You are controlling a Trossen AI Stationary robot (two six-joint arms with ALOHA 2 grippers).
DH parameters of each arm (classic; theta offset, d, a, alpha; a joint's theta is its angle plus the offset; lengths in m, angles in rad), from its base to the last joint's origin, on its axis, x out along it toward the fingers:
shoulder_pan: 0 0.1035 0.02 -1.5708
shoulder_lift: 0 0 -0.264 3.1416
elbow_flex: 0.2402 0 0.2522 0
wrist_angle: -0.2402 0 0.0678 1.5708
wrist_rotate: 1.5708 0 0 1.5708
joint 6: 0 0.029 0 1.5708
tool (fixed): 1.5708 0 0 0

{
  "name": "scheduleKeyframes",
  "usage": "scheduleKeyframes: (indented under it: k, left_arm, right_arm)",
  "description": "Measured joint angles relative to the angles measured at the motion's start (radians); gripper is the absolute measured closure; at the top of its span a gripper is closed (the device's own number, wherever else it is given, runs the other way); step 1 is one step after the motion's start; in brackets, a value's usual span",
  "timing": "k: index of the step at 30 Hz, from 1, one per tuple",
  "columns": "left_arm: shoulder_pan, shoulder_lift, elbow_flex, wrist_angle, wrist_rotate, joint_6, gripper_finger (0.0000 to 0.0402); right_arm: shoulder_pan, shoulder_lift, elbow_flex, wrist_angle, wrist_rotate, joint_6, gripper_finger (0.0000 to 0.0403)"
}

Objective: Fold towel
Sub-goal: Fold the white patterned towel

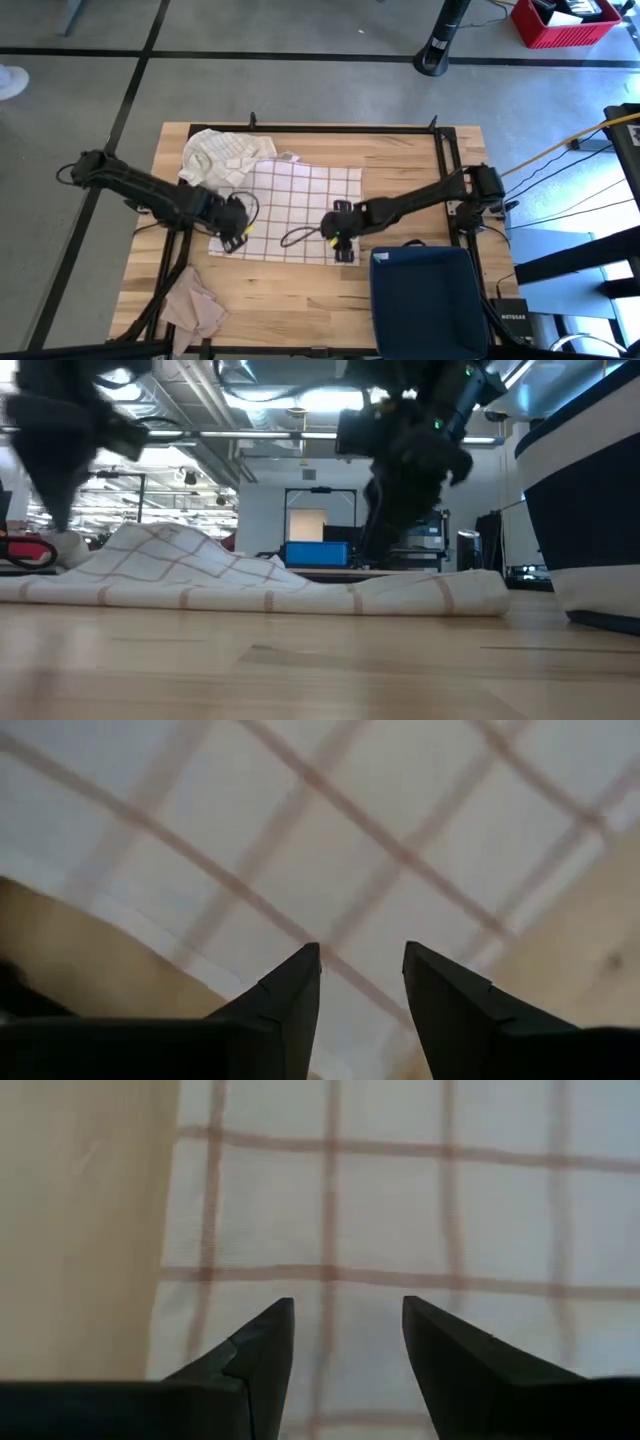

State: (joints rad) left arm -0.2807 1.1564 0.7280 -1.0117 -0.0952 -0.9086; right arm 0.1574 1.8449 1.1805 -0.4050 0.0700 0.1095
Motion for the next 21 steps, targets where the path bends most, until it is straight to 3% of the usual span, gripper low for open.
scheduleKeyframes:
  k: [10,16,21]
  left_arm:
    - [-0.247,0.047,-0.159,0.295,0.032,-0.287,0.0265]
    - [-0.37,0.144,-0.167,0.463,0.08,-0.432,0.0265]
    - [-0.458,0.241,-0.162,0.697,0.165,-0.526,0.0265]
  right_arm:
    - [0.11,0.101,-0.009,0.024,-0.02,0.099,0.0213]
    - [0.207,0.101,-0.008,0.016,-0.084,0.118,0.0213]
    - [0.272,0.103,-0.002,0.01,-0.12,0.094,0.0213]
